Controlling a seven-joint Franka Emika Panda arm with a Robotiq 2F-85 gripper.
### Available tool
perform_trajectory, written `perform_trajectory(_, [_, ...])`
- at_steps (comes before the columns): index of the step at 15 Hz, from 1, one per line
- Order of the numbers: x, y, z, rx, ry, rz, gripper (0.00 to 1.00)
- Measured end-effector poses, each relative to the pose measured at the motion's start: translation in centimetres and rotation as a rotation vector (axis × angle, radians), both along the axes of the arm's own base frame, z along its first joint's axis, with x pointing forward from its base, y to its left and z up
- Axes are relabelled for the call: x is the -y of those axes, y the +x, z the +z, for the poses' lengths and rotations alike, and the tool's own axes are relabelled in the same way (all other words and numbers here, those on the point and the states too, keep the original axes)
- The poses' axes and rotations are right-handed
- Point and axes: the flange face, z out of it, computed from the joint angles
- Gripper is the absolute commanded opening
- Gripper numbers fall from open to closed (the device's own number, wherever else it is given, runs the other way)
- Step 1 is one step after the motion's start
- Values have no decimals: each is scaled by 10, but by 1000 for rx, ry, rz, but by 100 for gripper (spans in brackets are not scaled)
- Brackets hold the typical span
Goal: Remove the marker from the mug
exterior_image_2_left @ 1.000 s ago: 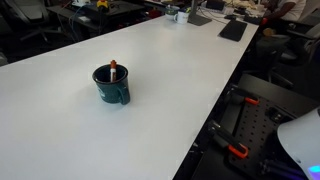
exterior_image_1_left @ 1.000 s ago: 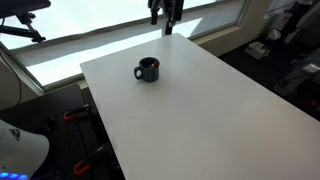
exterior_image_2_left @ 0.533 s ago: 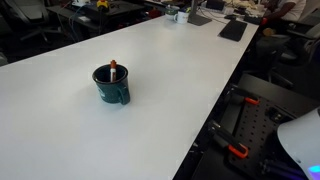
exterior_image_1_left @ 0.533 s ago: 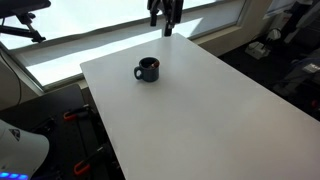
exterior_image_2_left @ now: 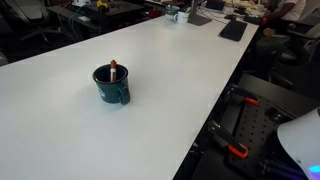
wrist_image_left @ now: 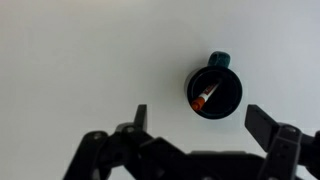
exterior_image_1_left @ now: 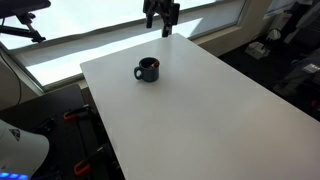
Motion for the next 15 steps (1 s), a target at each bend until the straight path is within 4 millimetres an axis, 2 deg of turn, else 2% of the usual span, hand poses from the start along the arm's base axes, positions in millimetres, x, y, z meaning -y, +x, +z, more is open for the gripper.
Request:
perform_trajectory(6, [1,1,-3,-6,-1,0,100])
perform_trajectory(13, [-1,18,-44,-65,1,3,100])
perform_trajectory(15, [-2,23,-50,-74,3,11,100])
